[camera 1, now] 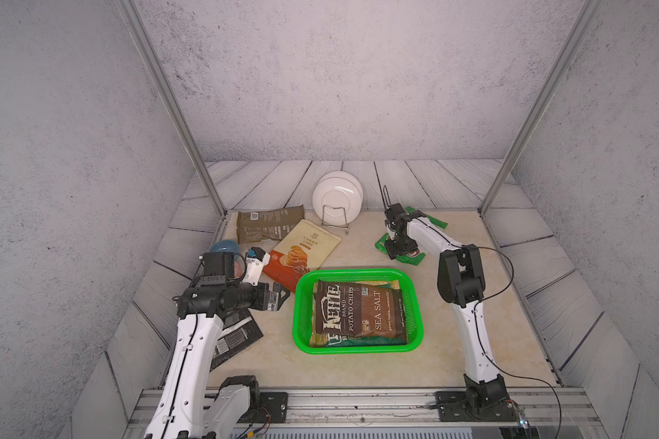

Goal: Put the potato chips into the basket
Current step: Pick up the potato chip from the center of the board.

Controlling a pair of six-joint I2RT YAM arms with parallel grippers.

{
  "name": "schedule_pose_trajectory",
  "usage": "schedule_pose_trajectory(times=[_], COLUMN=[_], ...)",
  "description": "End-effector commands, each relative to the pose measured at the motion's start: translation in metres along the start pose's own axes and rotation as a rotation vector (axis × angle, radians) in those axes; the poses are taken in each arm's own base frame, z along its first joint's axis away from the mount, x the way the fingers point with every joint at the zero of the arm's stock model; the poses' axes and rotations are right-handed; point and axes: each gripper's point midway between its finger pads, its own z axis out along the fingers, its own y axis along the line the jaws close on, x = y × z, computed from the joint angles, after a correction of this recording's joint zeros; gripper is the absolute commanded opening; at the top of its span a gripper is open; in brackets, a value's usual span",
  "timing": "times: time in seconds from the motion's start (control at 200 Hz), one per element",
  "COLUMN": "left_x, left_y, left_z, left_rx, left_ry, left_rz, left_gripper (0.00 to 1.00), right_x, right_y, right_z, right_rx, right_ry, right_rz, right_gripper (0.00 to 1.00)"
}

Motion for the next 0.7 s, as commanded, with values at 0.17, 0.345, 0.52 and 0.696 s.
schedule_pose_trajectory(times=[0.17,0.345,0.52,0.696], left_x=[0.0,0.0,0.0,0.0], left_y=[0.004,0.004,0.004,0.005], left_z=[0.001,0.001,0.001,0.001], left_rx=[-0.012,-0.012,-0.015,-0.019], left_ry=[0.0,0.001,0.002,0.003], left_rz=[-0.002,-0.002,-0.003,-0.005], left_gripper=[0.98,0.98,0.98,0.98], right_x=[0.005,0.005,0.012,0.014], right_y=[-0.006,-0.005,0.0,0.0], right_z=[0.019,0.021,0.029,0.029], right_rx=[0.002,-0.021,-0.043,-0.043], right_ry=[0.038,0.041,0.107,0.11], right_rz=[0.021,0.031,0.037,0.053], right_gripper=[0.73,0.79,0.66,0.4])
